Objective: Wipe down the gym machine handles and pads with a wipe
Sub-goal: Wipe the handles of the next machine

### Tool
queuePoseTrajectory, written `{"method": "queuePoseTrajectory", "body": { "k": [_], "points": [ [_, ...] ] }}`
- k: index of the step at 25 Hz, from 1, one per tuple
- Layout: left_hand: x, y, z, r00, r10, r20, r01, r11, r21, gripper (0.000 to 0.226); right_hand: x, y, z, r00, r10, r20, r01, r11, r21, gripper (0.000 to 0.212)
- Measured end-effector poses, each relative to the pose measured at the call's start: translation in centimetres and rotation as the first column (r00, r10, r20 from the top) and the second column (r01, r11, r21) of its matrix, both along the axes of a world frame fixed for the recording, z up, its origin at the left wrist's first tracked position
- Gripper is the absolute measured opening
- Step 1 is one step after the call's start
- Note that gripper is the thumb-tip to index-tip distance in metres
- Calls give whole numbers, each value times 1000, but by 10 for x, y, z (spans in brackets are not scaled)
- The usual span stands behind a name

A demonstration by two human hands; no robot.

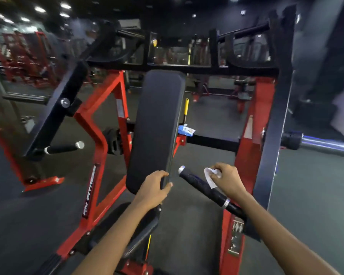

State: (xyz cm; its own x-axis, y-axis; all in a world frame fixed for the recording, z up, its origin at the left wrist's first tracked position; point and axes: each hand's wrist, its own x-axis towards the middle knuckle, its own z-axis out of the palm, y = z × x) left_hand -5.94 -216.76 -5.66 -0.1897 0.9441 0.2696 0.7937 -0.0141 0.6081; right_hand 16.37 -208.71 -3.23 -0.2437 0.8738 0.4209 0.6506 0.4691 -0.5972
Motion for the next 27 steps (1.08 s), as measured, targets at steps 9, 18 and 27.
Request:
{"method": "queuePoseTrajectory", "body": {
  "k": [9,18,27],
  "points": [
    [-27,55,-3,944,-331,13,331,943,26,36,-9,10,-7,969,-239,57,241,970,-36,24],
    [-64,113,-20,897,-430,-101,436,899,38,45,-54,43,-21,979,-205,0,205,977,-58,42],
    [-132,224,-21,846,-491,-208,508,861,34,56,-89,49,-27,858,-433,276,461,886,-45,12]
  ]
}}
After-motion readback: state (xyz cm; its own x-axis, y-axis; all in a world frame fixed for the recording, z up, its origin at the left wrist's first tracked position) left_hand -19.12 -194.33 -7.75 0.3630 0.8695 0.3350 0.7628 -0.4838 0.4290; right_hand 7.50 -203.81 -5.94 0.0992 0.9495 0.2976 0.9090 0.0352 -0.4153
